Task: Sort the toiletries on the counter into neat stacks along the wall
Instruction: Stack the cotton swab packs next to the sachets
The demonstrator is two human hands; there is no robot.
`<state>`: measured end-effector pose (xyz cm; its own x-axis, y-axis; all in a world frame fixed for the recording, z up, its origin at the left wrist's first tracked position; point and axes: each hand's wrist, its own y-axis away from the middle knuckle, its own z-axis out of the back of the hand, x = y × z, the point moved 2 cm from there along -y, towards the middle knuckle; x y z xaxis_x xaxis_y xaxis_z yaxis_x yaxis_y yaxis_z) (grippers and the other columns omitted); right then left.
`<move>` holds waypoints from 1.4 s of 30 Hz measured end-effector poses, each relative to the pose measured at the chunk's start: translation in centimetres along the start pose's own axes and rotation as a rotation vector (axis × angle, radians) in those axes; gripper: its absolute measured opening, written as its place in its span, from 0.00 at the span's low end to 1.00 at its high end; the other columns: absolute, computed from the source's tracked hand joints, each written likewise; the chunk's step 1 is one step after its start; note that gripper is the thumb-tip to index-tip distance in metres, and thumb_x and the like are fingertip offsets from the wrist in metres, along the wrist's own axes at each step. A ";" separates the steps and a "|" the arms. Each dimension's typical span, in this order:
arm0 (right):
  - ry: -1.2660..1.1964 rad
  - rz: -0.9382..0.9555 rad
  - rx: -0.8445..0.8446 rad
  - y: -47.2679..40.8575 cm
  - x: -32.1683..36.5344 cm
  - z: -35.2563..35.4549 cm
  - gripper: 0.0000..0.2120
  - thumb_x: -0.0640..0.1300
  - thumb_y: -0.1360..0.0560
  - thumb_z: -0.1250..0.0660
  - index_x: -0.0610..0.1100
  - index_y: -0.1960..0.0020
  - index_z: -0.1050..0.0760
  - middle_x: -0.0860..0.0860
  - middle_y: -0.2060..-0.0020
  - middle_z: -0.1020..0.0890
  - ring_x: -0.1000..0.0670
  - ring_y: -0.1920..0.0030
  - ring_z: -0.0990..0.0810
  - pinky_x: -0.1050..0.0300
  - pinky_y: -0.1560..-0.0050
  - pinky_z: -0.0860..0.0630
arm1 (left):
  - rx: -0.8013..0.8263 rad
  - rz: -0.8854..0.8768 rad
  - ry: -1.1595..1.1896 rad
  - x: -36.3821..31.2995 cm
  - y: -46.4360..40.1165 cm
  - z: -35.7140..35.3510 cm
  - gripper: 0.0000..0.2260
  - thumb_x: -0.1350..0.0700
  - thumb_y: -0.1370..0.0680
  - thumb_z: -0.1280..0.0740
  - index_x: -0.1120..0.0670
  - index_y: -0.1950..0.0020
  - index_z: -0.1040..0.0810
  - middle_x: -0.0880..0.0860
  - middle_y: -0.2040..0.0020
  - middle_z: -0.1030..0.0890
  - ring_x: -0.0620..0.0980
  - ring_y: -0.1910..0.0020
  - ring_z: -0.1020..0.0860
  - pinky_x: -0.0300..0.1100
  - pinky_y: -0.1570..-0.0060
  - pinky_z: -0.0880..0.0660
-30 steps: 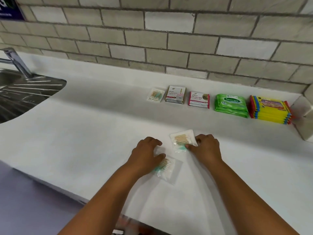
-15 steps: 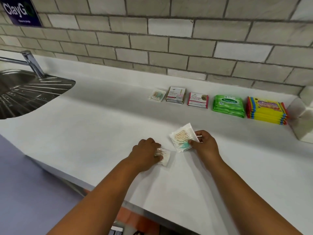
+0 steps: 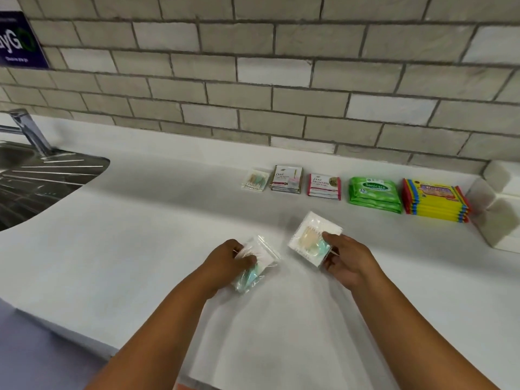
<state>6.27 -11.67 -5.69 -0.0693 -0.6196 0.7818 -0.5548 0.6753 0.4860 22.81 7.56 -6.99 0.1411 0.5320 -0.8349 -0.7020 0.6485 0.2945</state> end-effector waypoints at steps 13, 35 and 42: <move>-0.204 -0.060 0.008 -5.9 -1.9 -10.5 0.08 0.34 0.22 0.37 0.41 0.45 0.25 0.44 0.52 0.18 0.48 0.55 0.18 0.58 0.65 0.22 | 0.110 0.056 0.460 0.6 -13.1 8.0 0.11 0.65 0.25 0.30 0.60 0.44 0.23 0.58 0.48 0.16 0.57 0.49 0.17 0.51 0.50 0.20; -0.117 0.115 -0.040 -14.6 -0.6 -9.6 0.12 0.29 0.27 0.34 0.32 0.43 0.23 0.37 0.47 0.17 0.39 0.47 0.17 0.44 0.48 0.19 | -0.212 -0.118 0.013 -7.3 -30.2 4.5 0.11 0.59 0.25 0.29 0.55 0.45 0.27 0.51 0.48 0.21 0.52 0.51 0.20 0.34 0.64 0.26; 0.212 0.303 -0.067 -17.2 1.3 -12.7 0.09 0.33 0.27 0.29 0.41 0.48 0.20 0.44 0.53 0.14 0.41 0.49 0.16 0.41 0.47 0.20 | -0.270 -0.085 -0.055 -5.6 -31.2 3.9 0.24 0.49 0.29 0.26 0.50 0.36 0.30 0.52 0.42 0.23 0.54 0.46 0.21 0.52 0.44 0.21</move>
<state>26.26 -19.03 -8.12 -0.0446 -0.2955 0.9543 -0.4790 0.8446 0.2391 46.66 -13.56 -9.74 0.2396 0.5156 -0.8226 -0.8455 0.5273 0.0842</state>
